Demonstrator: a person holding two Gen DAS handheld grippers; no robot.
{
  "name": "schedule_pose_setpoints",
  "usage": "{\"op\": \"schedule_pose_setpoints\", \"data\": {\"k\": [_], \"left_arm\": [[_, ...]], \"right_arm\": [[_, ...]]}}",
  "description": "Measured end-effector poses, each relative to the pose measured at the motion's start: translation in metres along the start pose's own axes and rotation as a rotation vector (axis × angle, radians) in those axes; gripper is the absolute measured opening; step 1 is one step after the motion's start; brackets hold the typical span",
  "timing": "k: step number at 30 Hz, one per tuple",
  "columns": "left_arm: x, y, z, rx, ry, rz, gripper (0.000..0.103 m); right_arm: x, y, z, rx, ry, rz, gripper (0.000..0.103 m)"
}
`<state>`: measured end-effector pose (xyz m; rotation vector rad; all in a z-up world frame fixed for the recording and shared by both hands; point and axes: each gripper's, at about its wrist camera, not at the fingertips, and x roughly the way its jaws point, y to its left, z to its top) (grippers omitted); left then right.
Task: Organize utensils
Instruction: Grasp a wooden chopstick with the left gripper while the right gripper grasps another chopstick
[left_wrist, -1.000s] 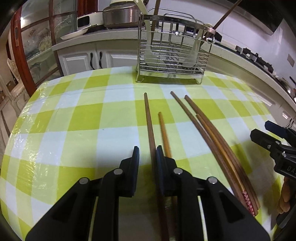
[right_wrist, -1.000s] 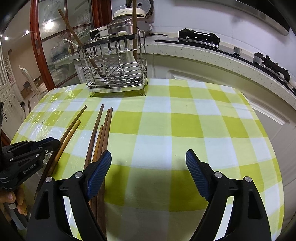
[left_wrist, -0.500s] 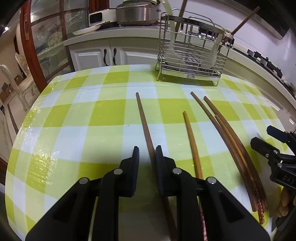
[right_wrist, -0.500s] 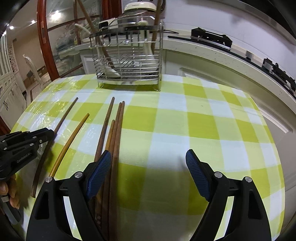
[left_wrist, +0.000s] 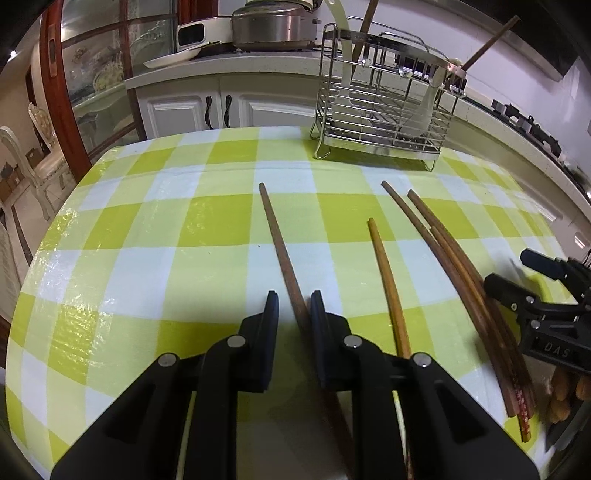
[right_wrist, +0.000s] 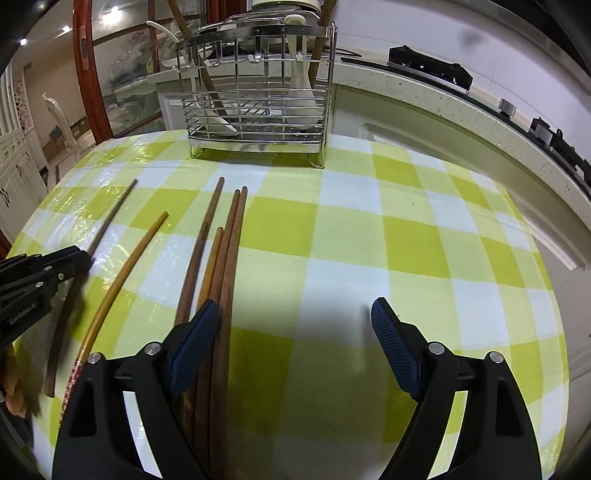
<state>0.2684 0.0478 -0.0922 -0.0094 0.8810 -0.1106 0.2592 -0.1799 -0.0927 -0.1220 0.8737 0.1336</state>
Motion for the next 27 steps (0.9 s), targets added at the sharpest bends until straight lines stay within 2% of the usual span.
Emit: {"op": "schedule_pose_setpoints", "data": {"k": [5, 8, 12, 19, 22, 24, 27], "left_arm": [[-0.001, 0.003, 0.0, -0.003, 0.005, 0.002, 0.018], [0.0, 0.004, 0.001, -0.007, 0.016, 0.002, 0.018], [0.001, 0.005, 0.003, -0.014, 0.023, 0.003, 0.018], [0.001, 0.005, 0.003, -0.014, 0.026, 0.004, 0.018], [0.001, 0.005, 0.003, -0.009, 0.031, 0.004, 0.018], [0.001, 0.005, 0.004, -0.007, 0.035, 0.005, 0.018], [0.003, 0.003, 0.007, -0.003, 0.055, 0.018, 0.018]], "right_arm": [[0.002, -0.016, 0.001, 0.012, 0.017, -0.076, 0.08], [0.008, -0.027, 0.0, 0.049, 0.043, -0.041, 0.08], [0.001, -0.029, 0.004, 0.054, 0.018, -0.034, 0.08], [-0.001, -0.01, 0.014, -0.007, 0.011, -0.005, 0.079], [0.008, -0.004, 0.014, -0.031, 0.046, 0.0, 0.068], [0.013, -0.001, 0.014, -0.043, 0.066, 0.001, 0.065], [0.013, 0.001, 0.017, -0.053, 0.074, 0.019, 0.054]]}}
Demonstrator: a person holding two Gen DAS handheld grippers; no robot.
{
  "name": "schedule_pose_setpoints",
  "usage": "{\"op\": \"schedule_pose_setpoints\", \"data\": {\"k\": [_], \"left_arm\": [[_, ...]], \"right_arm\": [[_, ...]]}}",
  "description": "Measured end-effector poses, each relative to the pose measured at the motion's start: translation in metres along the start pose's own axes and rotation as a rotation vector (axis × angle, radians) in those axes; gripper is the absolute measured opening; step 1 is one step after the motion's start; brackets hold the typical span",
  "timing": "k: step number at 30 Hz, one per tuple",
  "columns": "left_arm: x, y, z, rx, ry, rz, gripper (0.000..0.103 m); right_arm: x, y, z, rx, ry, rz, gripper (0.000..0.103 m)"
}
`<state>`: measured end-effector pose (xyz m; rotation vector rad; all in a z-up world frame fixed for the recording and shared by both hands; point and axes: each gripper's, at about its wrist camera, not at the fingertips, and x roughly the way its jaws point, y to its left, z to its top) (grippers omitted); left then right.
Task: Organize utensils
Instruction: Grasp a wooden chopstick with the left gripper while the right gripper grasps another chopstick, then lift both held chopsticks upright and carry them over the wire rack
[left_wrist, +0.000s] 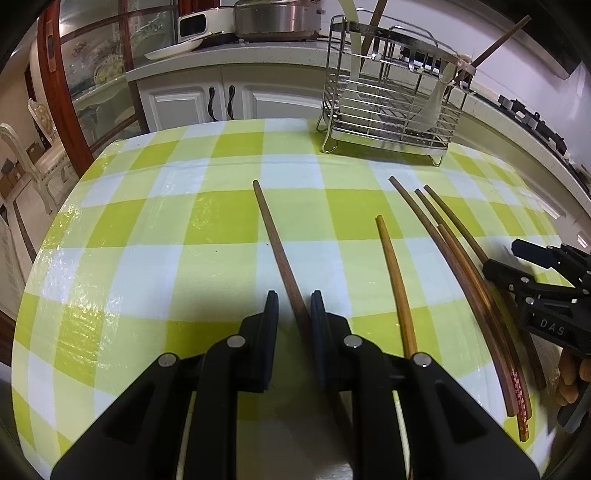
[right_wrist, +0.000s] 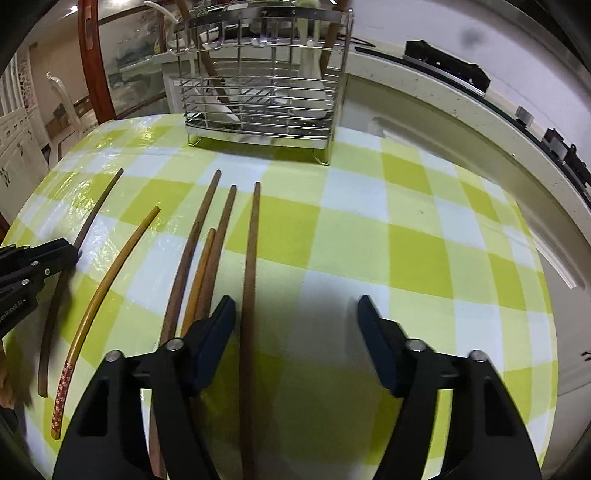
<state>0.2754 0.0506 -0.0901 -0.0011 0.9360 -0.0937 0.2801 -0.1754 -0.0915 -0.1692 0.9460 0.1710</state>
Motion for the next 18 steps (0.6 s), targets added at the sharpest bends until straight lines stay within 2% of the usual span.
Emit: {"op": "schedule_pose_setpoints", "data": {"k": [6, 8, 10, 12, 18], "left_arm": [[0.002, -0.004, 0.004, 0.013, 0.024, 0.021, 0.017], [0.003, -0.004, 0.006, 0.009, 0.026, 0.024, 0.015], [0.004, -0.004, 0.006, 0.014, 0.028, 0.029, 0.01], [0.004, -0.003, 0.006, 0.012, 0.029, 0.021, 0.01], [-0.002, 0.001, 0.007, -0.002, 0.011, 0.004, 0.007]], "right_arm": [[-0.003, 0.011, -0.001, -0.035, 0.002, 0.075, 0.023], [-0.002, 0.013, 0.0, -0.038, 0.001, 0.085, 0.021], [-0.002, 0.014, 0.0, -0.035, -0.003, 0.091, 0.014], [-0.003, 0.012, 0.0, -0.025, -0.007, 0.086, 0.01], [-0.001, -0.002, 0.001, 0.027, -0.016, 0.108, 0.009]]}}
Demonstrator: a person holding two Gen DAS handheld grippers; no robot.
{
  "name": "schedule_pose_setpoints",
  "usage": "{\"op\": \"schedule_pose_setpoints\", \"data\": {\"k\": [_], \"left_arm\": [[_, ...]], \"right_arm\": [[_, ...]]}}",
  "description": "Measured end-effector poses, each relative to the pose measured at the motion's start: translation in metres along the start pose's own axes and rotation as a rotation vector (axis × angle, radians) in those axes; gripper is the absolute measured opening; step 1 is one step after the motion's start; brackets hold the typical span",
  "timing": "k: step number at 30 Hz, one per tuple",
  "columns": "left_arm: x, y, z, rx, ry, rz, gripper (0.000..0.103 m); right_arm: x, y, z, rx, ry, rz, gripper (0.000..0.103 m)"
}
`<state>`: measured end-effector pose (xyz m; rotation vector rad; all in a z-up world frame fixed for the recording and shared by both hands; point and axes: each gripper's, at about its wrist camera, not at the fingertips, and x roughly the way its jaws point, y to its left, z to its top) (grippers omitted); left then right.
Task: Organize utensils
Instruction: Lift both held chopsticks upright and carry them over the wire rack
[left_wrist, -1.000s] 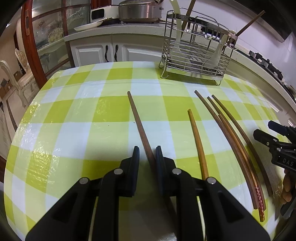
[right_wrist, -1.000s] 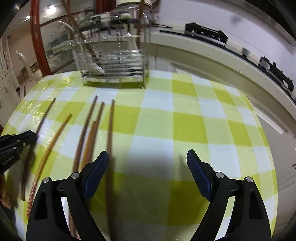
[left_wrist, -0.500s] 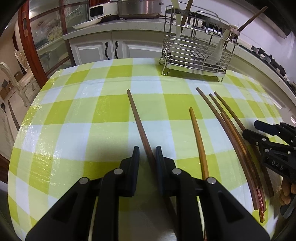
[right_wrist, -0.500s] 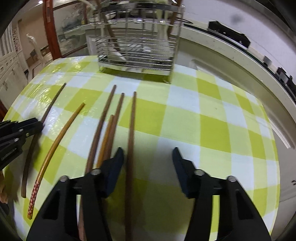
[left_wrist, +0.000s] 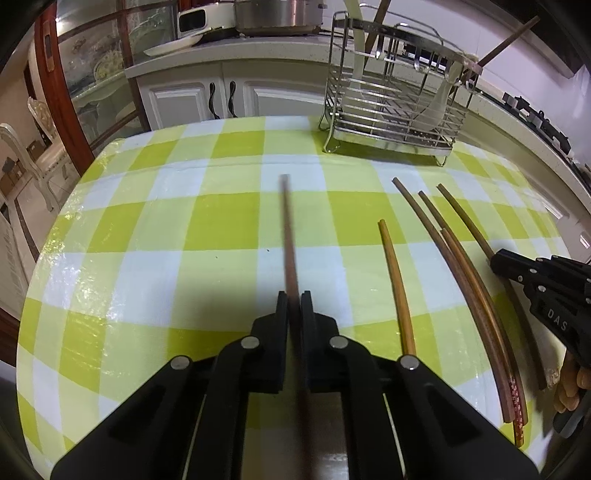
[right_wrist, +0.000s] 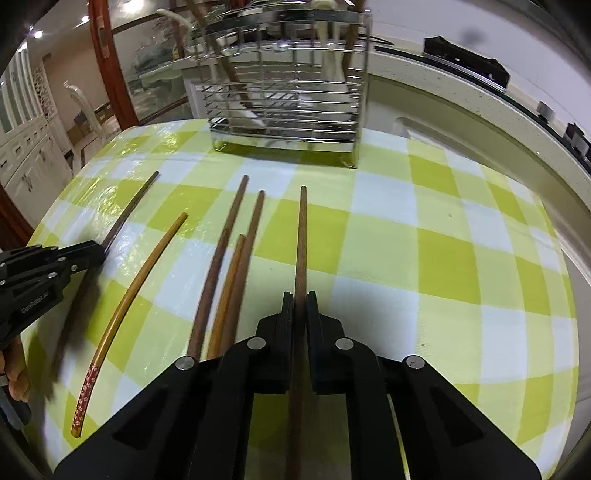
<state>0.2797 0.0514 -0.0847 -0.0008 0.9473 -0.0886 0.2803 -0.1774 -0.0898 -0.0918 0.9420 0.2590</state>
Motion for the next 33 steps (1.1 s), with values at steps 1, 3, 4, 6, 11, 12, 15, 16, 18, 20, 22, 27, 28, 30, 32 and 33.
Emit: {"op": "schedule_pose_setpoints", "data": {"k": [1, 3, 4, 6, 11, 12, 15, 16, 18, 20, 22, 27, 28, 30, 32, 33], "left_arm": [[-0.001, 0.0, 0.001, -0.002, -0.005, 0.0, 0.007], [-0.005, 0.001, 0.002, -0.005, -0.014, 0.002, 0.007], [-0.006, 0.001, 0.002, -0.006, -0.018, 0.003, 0.007], [-0.009, 0.002, 0.003, -0.011, -0.027, 0.002, 0.007], [-0.019, 0.001, 0.005, -0.023, -0.059, -0.001, 0.007], [-0.022, 0.001, 0.005, -0.026, -0.068, -0.003, 0.007], [-0.031, 0.002, 0.007, -0.033, -0.097, -0.007, 0.007], [-0.036, 0.002, 0.007, -0.038, -0.109, -0.007, 0.007], [-0.045, 0.003, 0.009, -0.045, -0.138, -0.011, 0.007], [-0.053, 0.003, 0.009, -0.05, -0.158, -0.012, 0.007], [-0.062, 0.004, 0.01, -0.052, -0.183, -0.009, 0.007], [-0.081, 0.005, 0.011, -0.057, -0.231, -0.009, 0.007], [-0.086, 0.005, 0.011, -0.058, -0.241, -0.008, 0.007], [-0.095, 0.005, 0.011, -0.058, -0.259, -0.007, 0.007], [-0.103, 0.004, 0.011, -0.056, -0.274, -0.007, 0.007], [-0.107, 0.004, 0.011, -0.055, -0.282, -0.007, 0.007]], "right_arm": [[-0.001, -0.002, 0.0, 0.009, -0.004, 0.003, 0.009], [-0.004, -0.007, 0.001, 0.023, -0.016, 0.006, 0.009], [-0.006, -0.008, 0.002, 0.027, -0.022, 0.005, 0.009], [-0.013, -0.012, 0.004, 0.037, -0.038, 0.003, 0.009], [-0.027, -0.017, 0.006, 0.048, -0.068, 0.003, 0.009], [-0.03, -0.018, 0.007, 0.051, -0.075, 0.004, 0.009], [-0.036, -0.02, 0.007, 0.059, -0.091, 0.001, 0.009], [-0.039, -0.021, 0.008, 0.063, -0.098, -0.001, 0.009], [-0.046, -0.022, 0.008, 0.069, -0.114, -0.001, 0.009], [-0.052, -0.023, 0.009, 0.072, -0.128, -0.002, 0.009], [-0.061, -0.024, 0.01, 0.074, -0.145, -0.005, 0.009], [-0.081, -0.026, 0.012, 0.08, -0.192, -0.016, 0.009], [-0.086, -0.026, 0.013, 0.082, -0.203, -0.02, 0.009], [-0.094, -0.027, 0.014, 0.086, -0.221, -0.021, 0.009], [-0.104, -0.028, 0.013, 0.089, -0.238, -0.024, 0.009], [-0.108, -0.028, 0.013, 0.09, -0.246, -0.025, 0.009]]}}
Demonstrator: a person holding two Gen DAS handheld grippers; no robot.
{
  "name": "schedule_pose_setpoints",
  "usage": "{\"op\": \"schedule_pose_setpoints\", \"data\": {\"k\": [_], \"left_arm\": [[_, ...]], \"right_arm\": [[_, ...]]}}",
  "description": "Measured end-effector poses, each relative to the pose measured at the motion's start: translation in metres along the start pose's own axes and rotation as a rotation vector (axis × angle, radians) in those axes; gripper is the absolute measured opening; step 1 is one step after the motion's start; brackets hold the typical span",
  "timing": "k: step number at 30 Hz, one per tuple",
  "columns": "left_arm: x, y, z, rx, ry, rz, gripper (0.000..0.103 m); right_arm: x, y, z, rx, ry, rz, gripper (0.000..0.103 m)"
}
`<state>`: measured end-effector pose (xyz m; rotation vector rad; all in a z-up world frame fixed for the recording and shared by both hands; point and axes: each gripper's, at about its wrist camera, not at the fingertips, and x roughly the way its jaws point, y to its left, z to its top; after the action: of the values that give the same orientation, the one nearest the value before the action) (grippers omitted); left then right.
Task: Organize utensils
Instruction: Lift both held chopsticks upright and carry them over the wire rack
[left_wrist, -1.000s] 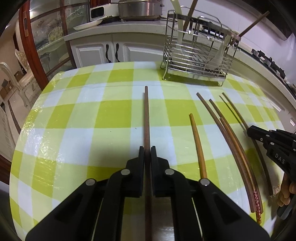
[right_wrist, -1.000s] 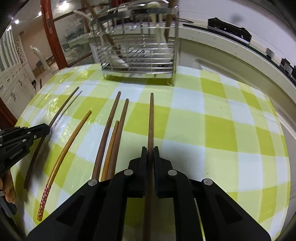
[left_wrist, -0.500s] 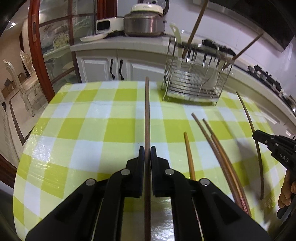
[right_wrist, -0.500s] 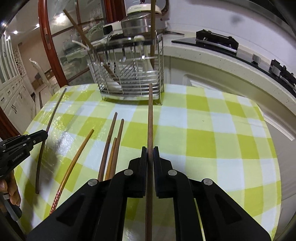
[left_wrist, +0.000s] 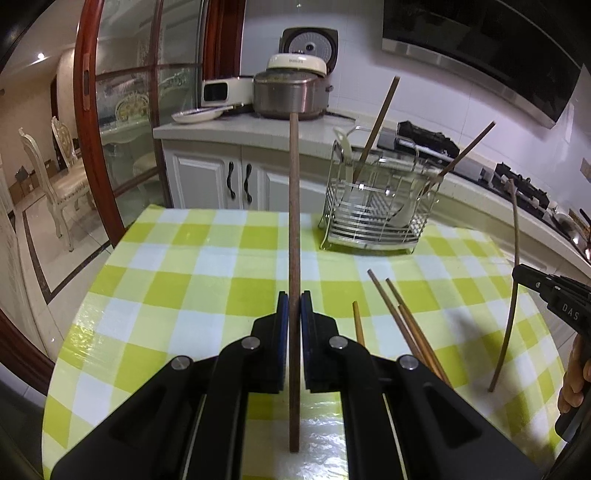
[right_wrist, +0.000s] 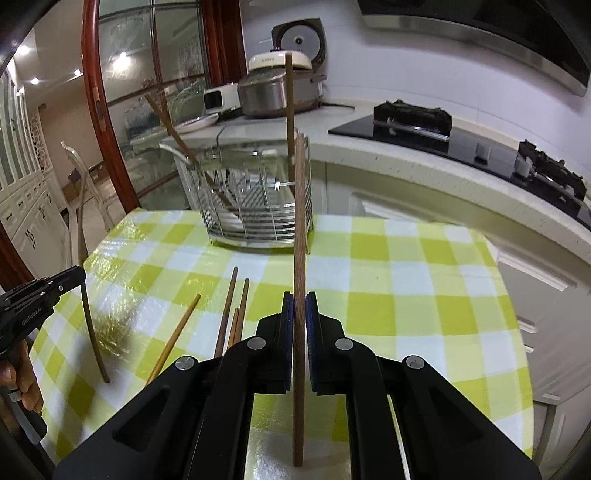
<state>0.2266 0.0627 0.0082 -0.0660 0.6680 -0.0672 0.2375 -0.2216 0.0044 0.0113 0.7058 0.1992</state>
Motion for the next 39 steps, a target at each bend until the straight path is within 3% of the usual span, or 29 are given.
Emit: {"op": "schedule_pose_setpoints", "data": {"k": [9, 28, 39], "left_arm": [[-0.024, -0.007, 0.005, 0.016, -0.047, -0.01, 0.007], [-0.035, -0.015, 0.004, 0.033, -0.061, -0.025, 0.007], [-0.034, -0.038, 0.02, 0.076, -0.084, -0.09, 0.007]], "right_arm": [[-0.027, 0.002, 0.003, 0.0, -0.048, -0.001, 0.009], [-0.048, 0.0, 0.005, 0.005, -0.096, -0.004, 0.009], [-0.051, 0.011, 0.023, -0.008, -0.123, 0.023, 0.009]]}}
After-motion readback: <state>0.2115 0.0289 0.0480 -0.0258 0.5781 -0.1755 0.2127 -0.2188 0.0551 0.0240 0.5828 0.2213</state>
